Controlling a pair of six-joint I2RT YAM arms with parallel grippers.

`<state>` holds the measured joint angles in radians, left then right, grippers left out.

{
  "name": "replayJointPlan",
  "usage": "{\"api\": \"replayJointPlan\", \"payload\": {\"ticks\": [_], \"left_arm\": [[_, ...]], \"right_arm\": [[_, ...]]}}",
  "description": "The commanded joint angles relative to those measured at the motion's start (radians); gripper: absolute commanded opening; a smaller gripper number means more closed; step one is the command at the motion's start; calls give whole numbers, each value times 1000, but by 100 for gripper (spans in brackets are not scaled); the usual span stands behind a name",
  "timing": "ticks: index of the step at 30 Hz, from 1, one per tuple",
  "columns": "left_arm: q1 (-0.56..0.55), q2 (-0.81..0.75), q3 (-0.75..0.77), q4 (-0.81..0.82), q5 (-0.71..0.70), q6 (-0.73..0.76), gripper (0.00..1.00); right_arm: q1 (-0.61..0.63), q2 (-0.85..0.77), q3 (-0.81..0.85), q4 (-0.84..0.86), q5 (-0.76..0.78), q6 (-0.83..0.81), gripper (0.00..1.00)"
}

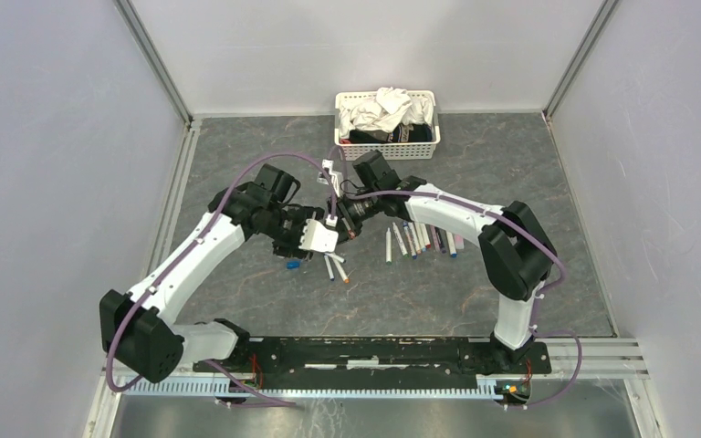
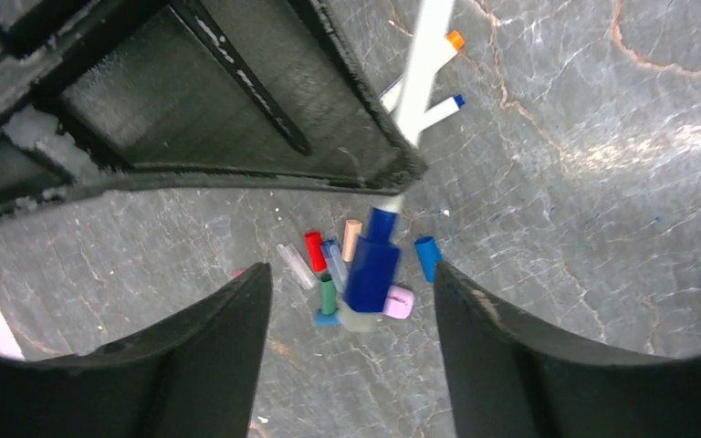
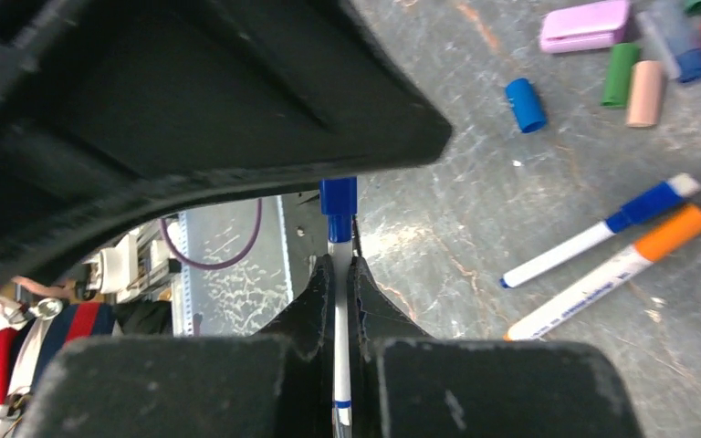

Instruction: Open the pen caps

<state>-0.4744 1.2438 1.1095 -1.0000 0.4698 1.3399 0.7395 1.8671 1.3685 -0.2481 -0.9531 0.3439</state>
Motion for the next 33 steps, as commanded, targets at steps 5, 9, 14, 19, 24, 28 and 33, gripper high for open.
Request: {"api": "replayJointPlan", "payload": {"ticks": [5, 9, 14, 19, 24, 28, 33], "left_arm": [[-52, 40, 5, 17, -63, 73, 48], [-75, 43, 4, 2, -63, 70, 26], [-84, 45, 21, -4, -67, 50, 2], [-84, 44, 26, -9, -102, 62, 2], [-79, 55, 31, -15, -177, 92, 2], [-19, 74, 49, -16, -203, 138, 2], [93, 113, 86, 6, -232, 200, 2]], "right_arm": [[10, 21, 31, 53, -120, 36, 0], [10, 37, 38, 76, -120, 59, 5], [20, 67, 30, 99, -108, 90, 31], [23, 76, 21, 85, -113, 72, 22], [4, 52, -3, -3, -97, -7, 0], [-30, -1, -91, -46, -63, -71, 0], [-55, -60, -203, -106, 17, -150, 0]]}}
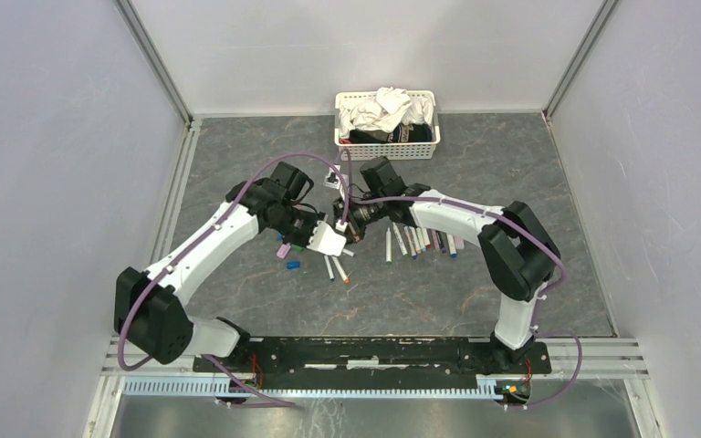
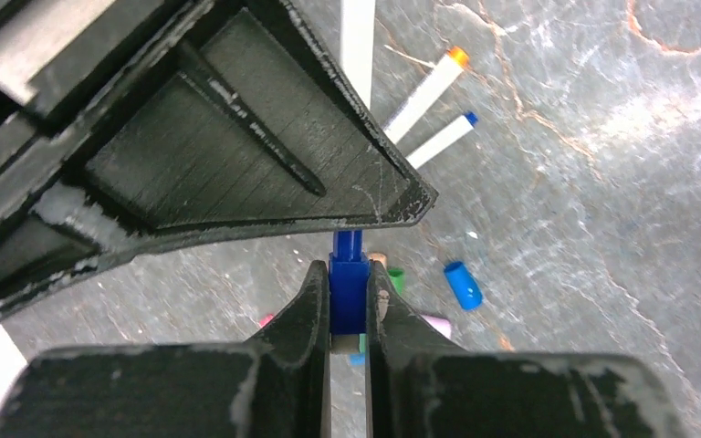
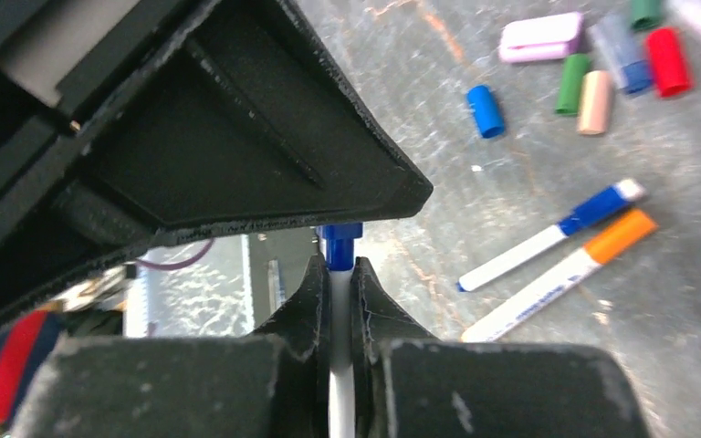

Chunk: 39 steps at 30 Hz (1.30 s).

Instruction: Open the pen caps

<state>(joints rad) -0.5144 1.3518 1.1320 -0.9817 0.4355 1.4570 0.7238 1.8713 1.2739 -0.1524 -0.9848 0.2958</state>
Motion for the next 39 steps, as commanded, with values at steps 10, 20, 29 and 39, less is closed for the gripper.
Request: {"api": "replayJointPlan", "payload": {"ticks": [10, 20, 29, 39], "left_arm": [[258, 76, 49, 82, -208, 84, 2], [260, 200, -45, 319, -202, -230, 4], [260, 331, -39, 401, -249, -391, 19], [260, 324, 1, 284, -143, -400, 40]], "right_arm": [[-97, -155, -223, -198, 137, -115, 0], [-295, -317, -312, -192, 846, -23, 0], [-353, -311, -360, -118, 1048, -1, 0], [-351, -230, -333, -91, 1048, 23, 6]]}}
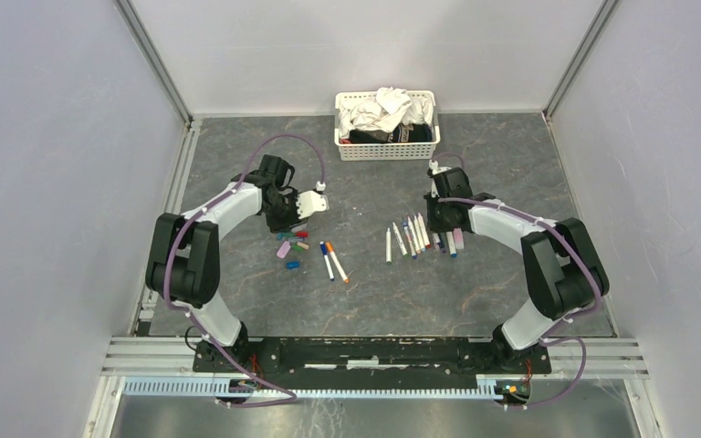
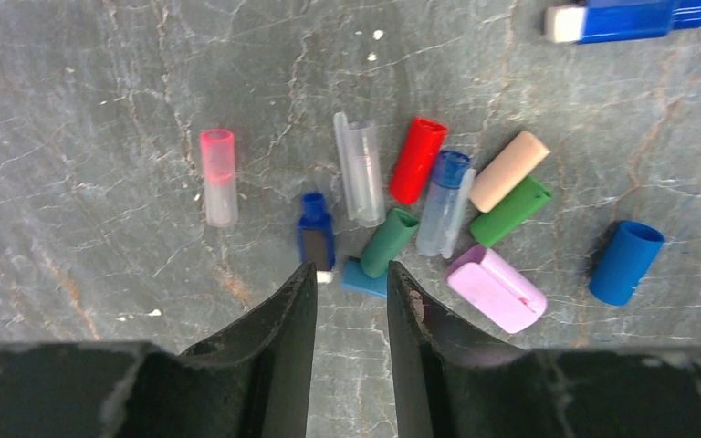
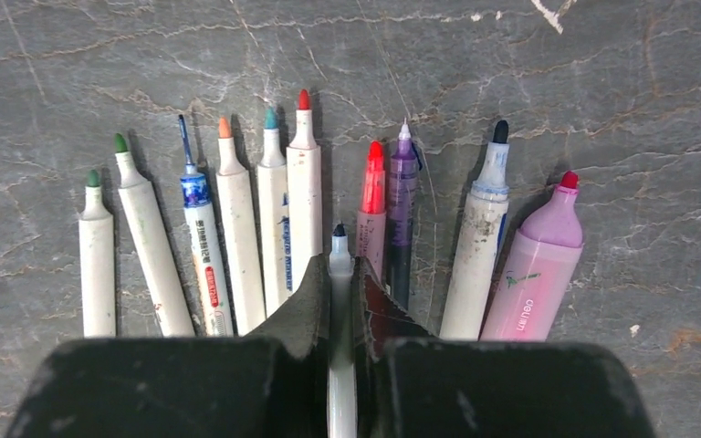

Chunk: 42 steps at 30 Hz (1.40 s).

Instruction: Open the pen caps

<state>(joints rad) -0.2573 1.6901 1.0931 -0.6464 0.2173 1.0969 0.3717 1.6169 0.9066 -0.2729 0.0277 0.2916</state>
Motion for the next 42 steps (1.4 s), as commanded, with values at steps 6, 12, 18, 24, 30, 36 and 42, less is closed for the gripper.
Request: {"api": "replayJointPlan", "payload": {"ticks": [6, 12, 18, 24, 30, 36, 42], "left_arm": [[3, -42, 113, -129, 121, -80, 47], [3, -90, 272, -248, 190, -176, 67], [3, -142, 403, -337, 200, -225, 95], [4, -210, 448, -314, 195, -332, 97], [12, -333, 396, -154, 111, -460, 100], [18, -366, 311, -142, 50, -468, 100], [104, -339, 340, -222, 137, -503, 100]], "right_arm": [[3, 39, 51, 27, 50, 26, 13], [8, 29, 46, 27, 69, 28, 22], [22, -17, 49, 22, 83, 32, 28], [117, -104, 68, 10, 168, 17, 30], [315, -83, 131, 14, 131, -7, 38], [538, 49, 228, 33, 111, 23, 41], [680, 182, 339, 26, 110, 39, 41]]}}
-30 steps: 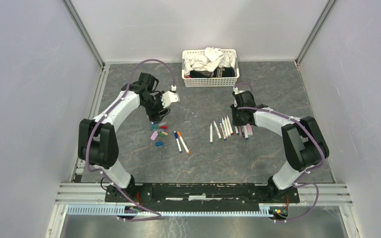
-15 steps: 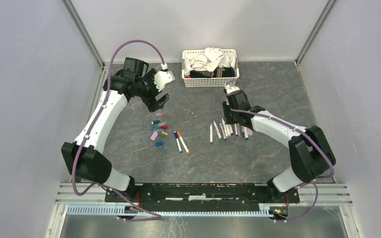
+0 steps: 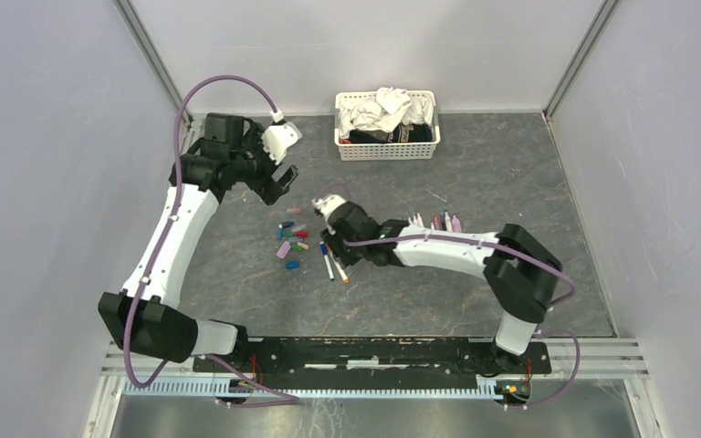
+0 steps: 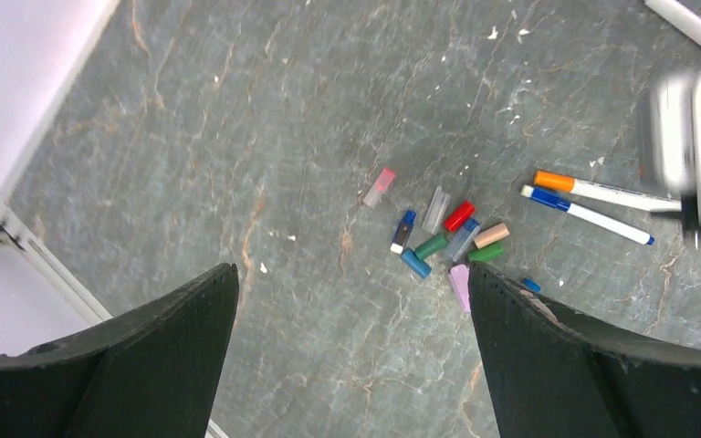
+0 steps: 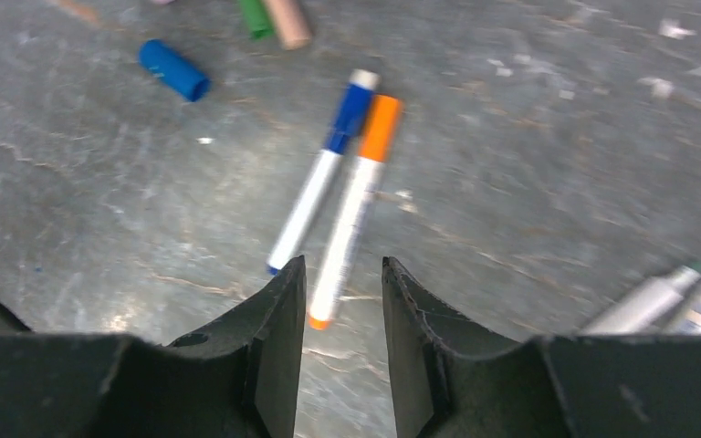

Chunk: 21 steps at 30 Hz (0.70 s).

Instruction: Open the pen caps

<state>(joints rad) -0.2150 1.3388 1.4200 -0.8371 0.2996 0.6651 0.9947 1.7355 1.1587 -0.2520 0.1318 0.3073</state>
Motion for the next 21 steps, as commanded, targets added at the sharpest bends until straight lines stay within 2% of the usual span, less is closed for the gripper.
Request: {"api": "replayJointPlan", "payload": {"ticks": [1, 7, 16, 21], "left_arm": [[72, 15, 17, -38, 65, -73, 100], [134, 47, 26, -69, 96, -75, 100], [146, 37, 25, -85, 113, -50, 100], [146, 13, 39, -165, 206, 36, 100]], "right_arm": [[68, 79, 96, 5, 6, 26, 41], [102, 167, 151, -5, 16, 32, 40], [103, 280, 242, -71, 83, 11, 38], [103, 292, 240, -95, 133, 10, 36]]}}
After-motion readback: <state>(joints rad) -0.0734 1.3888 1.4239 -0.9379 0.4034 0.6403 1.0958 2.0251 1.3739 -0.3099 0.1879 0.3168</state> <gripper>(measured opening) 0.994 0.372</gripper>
